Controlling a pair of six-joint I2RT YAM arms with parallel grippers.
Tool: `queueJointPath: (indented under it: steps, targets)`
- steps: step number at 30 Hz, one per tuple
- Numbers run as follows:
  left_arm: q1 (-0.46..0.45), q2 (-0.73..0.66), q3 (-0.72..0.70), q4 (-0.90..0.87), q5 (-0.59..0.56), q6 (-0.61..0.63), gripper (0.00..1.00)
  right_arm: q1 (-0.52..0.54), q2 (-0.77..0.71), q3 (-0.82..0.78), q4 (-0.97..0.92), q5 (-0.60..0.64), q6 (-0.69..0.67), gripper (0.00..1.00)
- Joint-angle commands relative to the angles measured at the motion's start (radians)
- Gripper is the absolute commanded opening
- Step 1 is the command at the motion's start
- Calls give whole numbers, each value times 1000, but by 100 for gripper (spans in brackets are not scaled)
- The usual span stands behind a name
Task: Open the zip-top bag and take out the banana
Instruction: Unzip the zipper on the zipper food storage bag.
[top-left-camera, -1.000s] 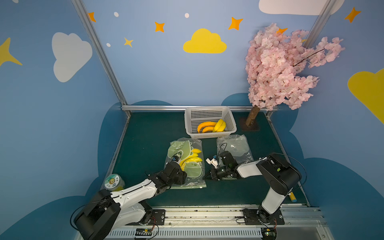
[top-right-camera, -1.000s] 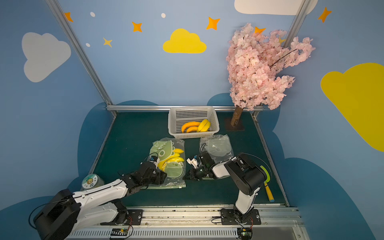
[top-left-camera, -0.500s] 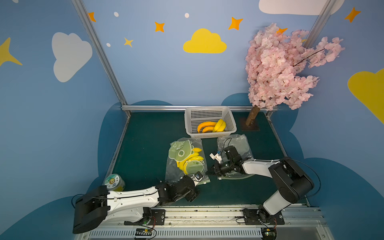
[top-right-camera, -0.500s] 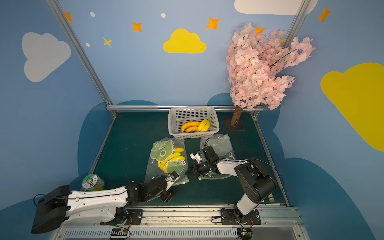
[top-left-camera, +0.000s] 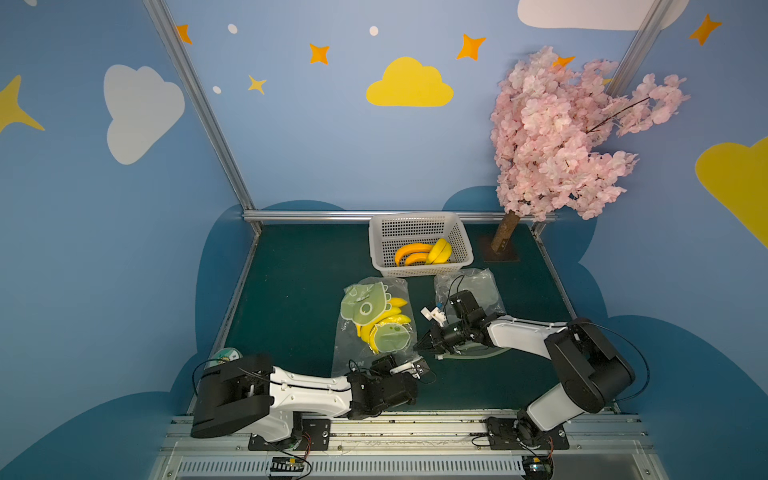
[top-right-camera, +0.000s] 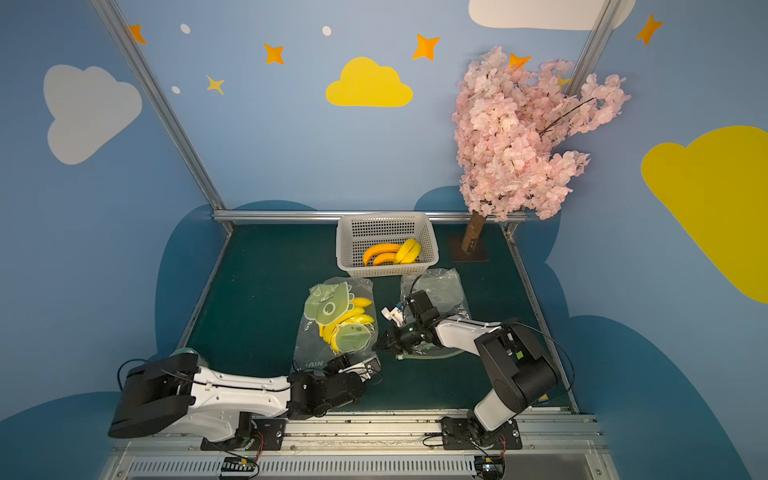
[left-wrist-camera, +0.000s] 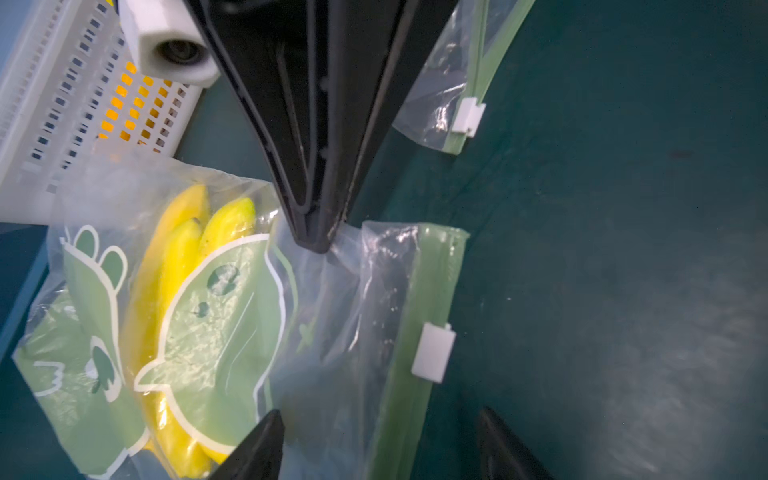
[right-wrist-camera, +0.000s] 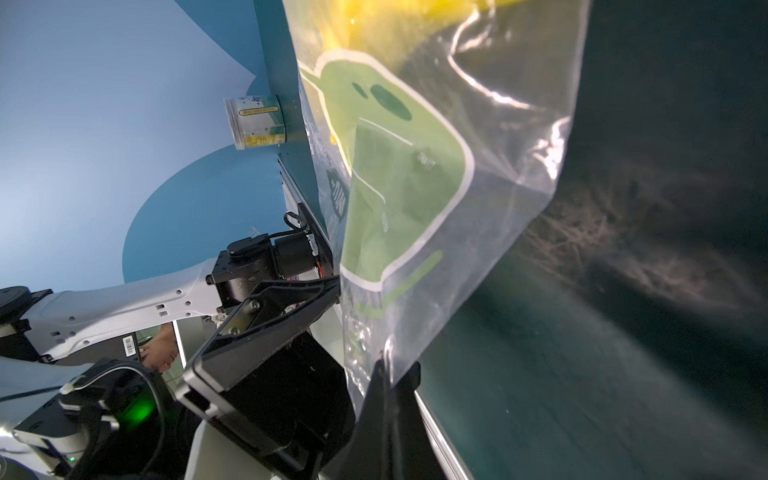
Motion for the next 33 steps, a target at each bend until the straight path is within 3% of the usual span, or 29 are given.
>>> queueJointPath:
  steps: [1, 10, 16, 22, 24, 29, 33]
  targets:
    - [-19, 57, 41, -4, -148, 7, 72, -4, -35, 6, -30, -27, 9, 0]
    - [-19, 102, 64, 33, -217, -6, 55, -8, -73, -44, -16, -48, 44, 0]
    - [-17, 69, 53, 34, -182, -16, 27, -8, -99, -70, 3, -49, 62, 0]
    - [-16, -3, 21, 55, -117, -7, 25, -21, -130, -70, -19, -21, 43, 1]
    - [-13, -45, -3, 71, -74, -10, 25, -28, -148, -68, -33, 0, 27, 16]
    - [31, -171, -60, 85, 84, -41, 21, -47, -243, -42, -135, 103, -99, 40]
    - [95, -273, -104, 91, 244, -63, 19, -46, -364, -30, -212, 212, -264, 47]
